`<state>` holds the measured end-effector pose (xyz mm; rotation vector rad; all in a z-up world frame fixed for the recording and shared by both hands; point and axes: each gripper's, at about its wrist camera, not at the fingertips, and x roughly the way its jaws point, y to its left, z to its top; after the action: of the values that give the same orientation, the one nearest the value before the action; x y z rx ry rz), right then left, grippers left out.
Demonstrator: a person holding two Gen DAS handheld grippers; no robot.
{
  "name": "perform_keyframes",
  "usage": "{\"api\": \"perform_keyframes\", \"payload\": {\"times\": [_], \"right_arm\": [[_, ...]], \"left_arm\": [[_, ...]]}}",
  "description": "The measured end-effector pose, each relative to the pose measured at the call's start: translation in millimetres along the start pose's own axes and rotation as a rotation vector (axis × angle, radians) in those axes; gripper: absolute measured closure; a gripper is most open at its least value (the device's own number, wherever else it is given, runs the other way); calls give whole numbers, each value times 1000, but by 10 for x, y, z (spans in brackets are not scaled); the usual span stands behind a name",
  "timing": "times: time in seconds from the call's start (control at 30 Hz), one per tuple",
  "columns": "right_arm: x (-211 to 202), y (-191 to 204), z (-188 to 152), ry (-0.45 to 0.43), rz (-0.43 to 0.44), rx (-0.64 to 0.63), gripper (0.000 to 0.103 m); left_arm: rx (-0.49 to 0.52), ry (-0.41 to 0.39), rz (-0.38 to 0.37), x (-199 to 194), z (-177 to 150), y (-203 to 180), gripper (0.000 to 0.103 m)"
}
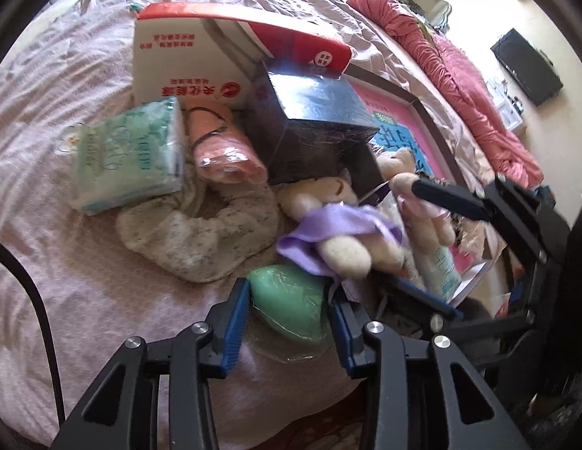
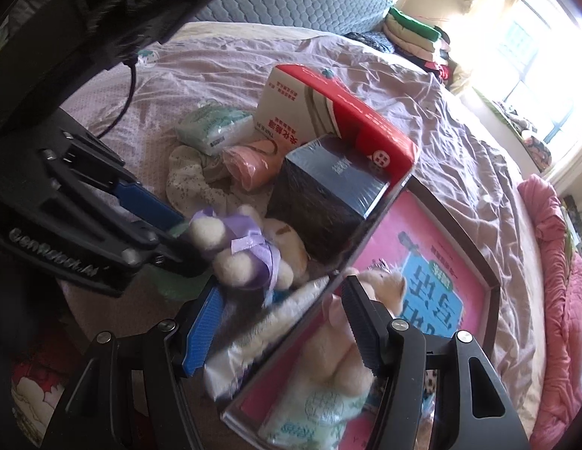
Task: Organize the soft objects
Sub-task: 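Grasp the mint-green sponge with the left tool while the right tool grasps the purple-bow plush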
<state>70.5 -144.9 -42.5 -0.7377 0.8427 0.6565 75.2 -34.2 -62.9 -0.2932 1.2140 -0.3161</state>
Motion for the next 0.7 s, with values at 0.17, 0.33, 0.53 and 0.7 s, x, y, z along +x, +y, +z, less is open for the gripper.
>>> {"api": "perform_keyframes", "payload": {"times": [0.17, 0.33, 0.53, 0.7], "right_arm": [[77, 47, 115, -17, 4, -25, 38], [184, 121, 218, -24, 9, -57, 39], [297, 116, 265, -24, 41, -28, 64], [251, 25, 204, -69, 84, 84, 70]], "left_arm": [[9, -4, 5, -74, -53, 44, 62], [-13, -3, -21, -77, -53, 121, 62], [-21, -6, -38, -103, -85, 201, 62], [-35, -19, -46, -126, -120, 247, 62]]}}
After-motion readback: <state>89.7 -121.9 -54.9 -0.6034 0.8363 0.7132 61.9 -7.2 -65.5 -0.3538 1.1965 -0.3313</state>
